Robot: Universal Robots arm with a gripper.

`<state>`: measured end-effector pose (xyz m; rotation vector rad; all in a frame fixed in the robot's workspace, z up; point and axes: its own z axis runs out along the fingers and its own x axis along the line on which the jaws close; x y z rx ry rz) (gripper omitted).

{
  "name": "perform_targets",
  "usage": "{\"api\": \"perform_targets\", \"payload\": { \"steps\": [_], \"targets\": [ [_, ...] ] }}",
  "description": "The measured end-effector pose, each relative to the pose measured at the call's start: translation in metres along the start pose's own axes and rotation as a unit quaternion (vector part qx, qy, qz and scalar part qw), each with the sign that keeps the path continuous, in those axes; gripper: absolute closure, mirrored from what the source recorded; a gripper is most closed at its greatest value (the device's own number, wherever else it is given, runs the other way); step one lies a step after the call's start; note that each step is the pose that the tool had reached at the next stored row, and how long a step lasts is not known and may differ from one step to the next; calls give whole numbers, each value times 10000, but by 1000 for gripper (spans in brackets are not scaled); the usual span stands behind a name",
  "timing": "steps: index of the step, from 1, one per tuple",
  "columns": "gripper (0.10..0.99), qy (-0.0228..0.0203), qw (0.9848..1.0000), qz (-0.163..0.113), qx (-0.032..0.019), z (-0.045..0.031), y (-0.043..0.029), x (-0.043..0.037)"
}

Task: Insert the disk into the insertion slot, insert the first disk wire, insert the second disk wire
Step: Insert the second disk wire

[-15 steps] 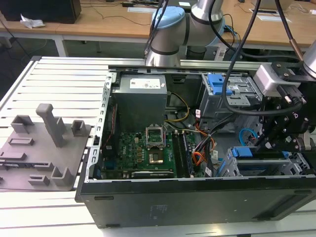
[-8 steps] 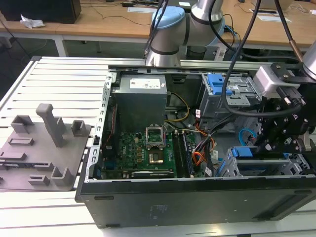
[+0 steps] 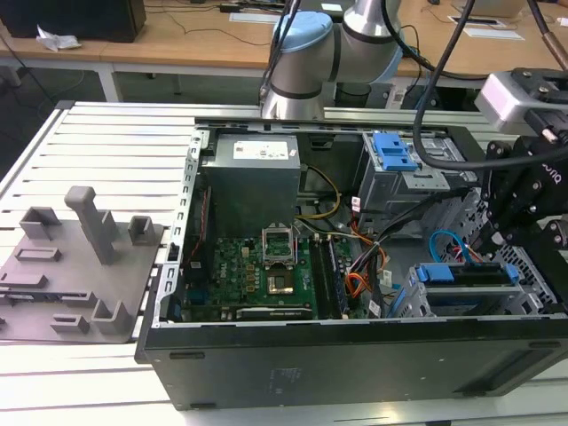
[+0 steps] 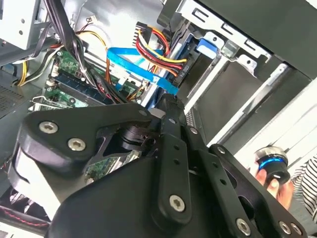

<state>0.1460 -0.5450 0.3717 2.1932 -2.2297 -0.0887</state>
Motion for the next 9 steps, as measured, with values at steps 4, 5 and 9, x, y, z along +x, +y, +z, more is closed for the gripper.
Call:
{"api": "perform_targets", "payload": {
  "steps": [4,5,9],
  "targets": [
    [980,0,10000,0,0,-4,0,0],
    [980,0,10000,0,0,-4,0,0],
    [980,0,10000,0,0,-5,0,0]
  ]
}}
